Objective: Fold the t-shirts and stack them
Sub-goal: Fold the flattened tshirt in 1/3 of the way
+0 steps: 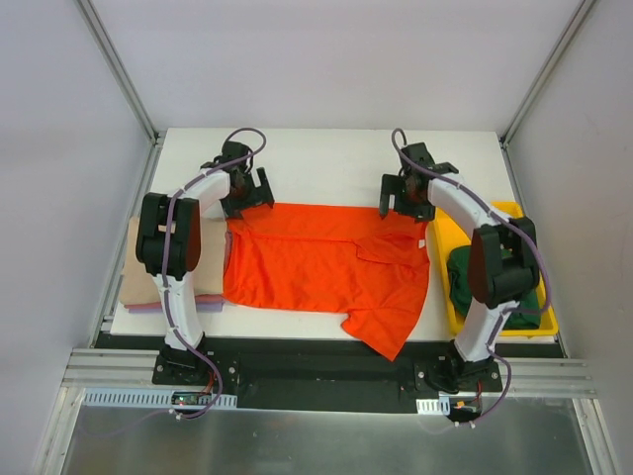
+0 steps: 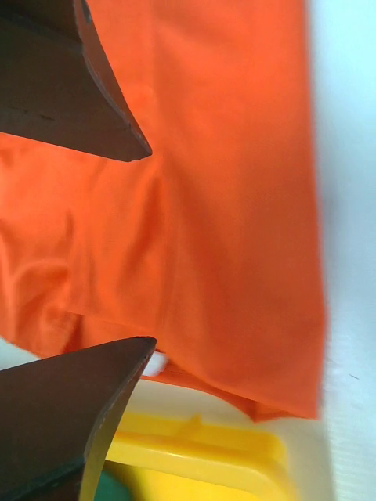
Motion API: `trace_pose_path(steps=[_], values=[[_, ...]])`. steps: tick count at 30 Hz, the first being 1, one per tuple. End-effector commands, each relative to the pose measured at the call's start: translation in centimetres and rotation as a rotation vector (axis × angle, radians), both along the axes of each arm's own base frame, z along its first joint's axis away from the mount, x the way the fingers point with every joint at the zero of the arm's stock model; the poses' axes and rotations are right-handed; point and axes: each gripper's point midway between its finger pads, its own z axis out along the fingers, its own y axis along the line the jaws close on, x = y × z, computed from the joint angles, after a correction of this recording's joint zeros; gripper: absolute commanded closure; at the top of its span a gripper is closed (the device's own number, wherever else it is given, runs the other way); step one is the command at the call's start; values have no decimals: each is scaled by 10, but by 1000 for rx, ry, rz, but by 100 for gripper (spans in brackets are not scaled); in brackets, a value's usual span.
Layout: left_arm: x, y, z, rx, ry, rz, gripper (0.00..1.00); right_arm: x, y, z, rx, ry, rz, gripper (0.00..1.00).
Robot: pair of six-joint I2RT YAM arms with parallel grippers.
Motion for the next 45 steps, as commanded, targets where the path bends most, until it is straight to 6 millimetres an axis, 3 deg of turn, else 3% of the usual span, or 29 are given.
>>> trace_pose_path(steps=[1,4,7,9,15,23,26,30,45], values=[[-17,15,-8,48,52,30,1,-40,16,37,22,-96,145,4],[-17,10,-7,22,53,18,1,-76,19,26,67,-53,232,4],[-16,8,-4,12,44,13,1,-99,18,11,97,17,214,2],[-16,10,-4,19,40,16,1,-104,15,0,96,56,140,1],[-18,10,-3,16,34,16,1,-97,11,-26,161,80,-61,10],[-14,8,-1,10,21,10,1,-99,2,-38,188,77,-203,14],[-14,9,0,12,17,8,1,-96,8,-41,233,65,-201,18],[-14,8,0,12,17,5,1,-92,17,-41,288,43,-199,23],[-12,7,0,5,16,-6,1,-85,4,-13,246,-54,-214,28]])
